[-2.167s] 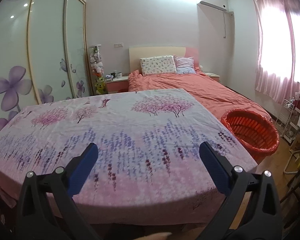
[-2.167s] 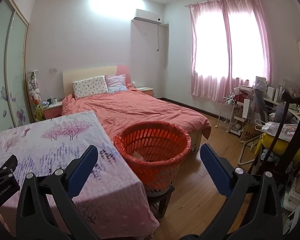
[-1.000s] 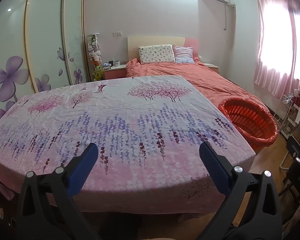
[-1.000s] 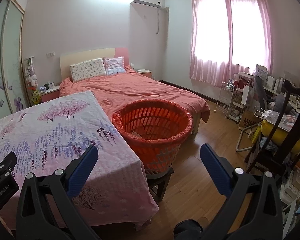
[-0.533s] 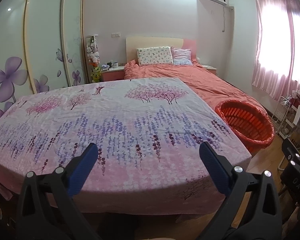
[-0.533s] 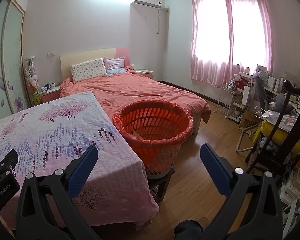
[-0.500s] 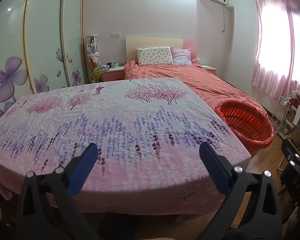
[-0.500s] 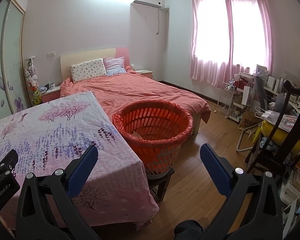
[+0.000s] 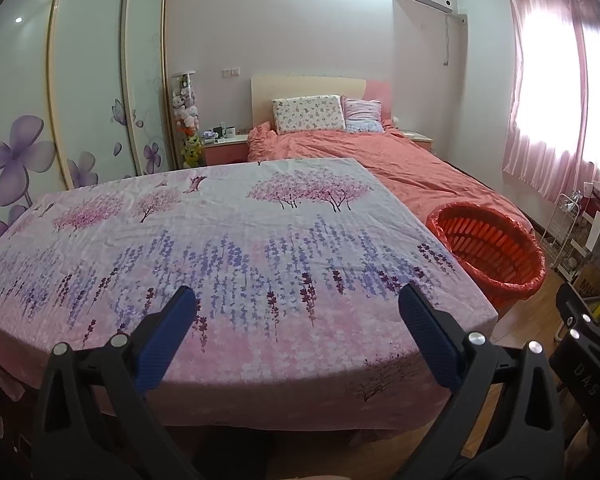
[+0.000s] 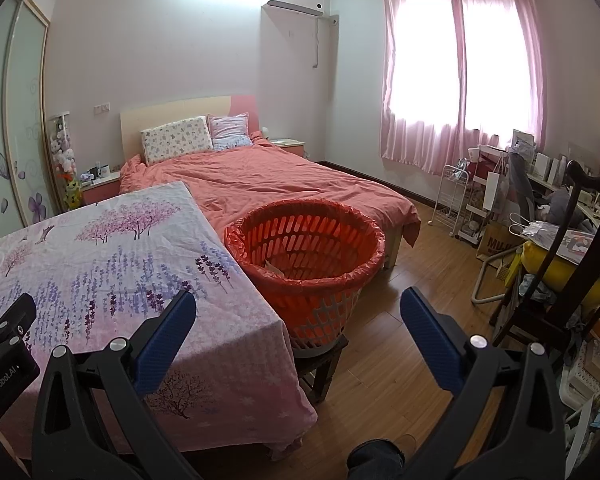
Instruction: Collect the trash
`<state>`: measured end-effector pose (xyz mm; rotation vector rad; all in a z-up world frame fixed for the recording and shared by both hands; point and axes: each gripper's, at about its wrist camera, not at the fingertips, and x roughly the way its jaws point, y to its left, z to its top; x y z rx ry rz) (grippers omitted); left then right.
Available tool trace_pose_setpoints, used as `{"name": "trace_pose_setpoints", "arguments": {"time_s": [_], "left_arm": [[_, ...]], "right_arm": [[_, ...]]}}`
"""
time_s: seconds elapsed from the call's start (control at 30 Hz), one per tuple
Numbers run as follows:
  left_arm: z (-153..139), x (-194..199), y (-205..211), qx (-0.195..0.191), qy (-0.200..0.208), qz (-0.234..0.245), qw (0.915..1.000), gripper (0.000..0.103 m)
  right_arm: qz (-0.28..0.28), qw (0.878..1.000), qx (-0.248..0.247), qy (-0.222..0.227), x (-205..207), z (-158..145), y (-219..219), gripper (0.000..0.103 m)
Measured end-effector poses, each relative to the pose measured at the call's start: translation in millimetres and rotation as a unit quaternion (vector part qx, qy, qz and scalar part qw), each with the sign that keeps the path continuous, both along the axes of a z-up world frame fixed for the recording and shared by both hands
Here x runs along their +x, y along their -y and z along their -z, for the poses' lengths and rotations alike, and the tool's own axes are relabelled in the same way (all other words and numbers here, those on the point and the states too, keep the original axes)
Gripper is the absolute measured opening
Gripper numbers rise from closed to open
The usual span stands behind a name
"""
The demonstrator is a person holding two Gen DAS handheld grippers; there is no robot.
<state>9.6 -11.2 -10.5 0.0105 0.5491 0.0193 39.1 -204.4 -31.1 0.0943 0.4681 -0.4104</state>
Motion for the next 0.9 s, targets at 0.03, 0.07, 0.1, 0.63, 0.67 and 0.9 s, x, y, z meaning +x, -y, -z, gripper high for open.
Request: {"name": "trace_pose_setpoints", "arguments": {"time_s": [0.03,0.07,0.1,0.63,0.67,0.9], "left_arm": [[-1,0,0,-0.001,0.001,0.001,1.0000,0.099],[-1,-1,1,-0.001,0.002,0.002,1.0000,0.099],[-2,-1,2,-0.002,0.002,0.004,1.0000,0.099],[-4,-2,9,-0.002,0.004,0.015,0.9999,0.099],[-4,-2,9,-0.001,0.004,0.015,0.9999,0.099],[-4,-3,10,-0.001,0.004,0.017,0.9999,0.099]], "right_arm": [[0.000,1.000,0.000,0.000,0,0,0,0.101],[0.000,1.000,0.000,0.000,0,0,0,0.101],[0.000,1.000,0.000,0.000,0,0,0,0.101],[0.002,1.000,0.000,0.001,-1,-1,1,0.101],[0.002,1.000,0.000,0.001,-2,-1,2,0.101],[0.002,1.000,0.000,0.001,-2,-1,1,0.101]]}}
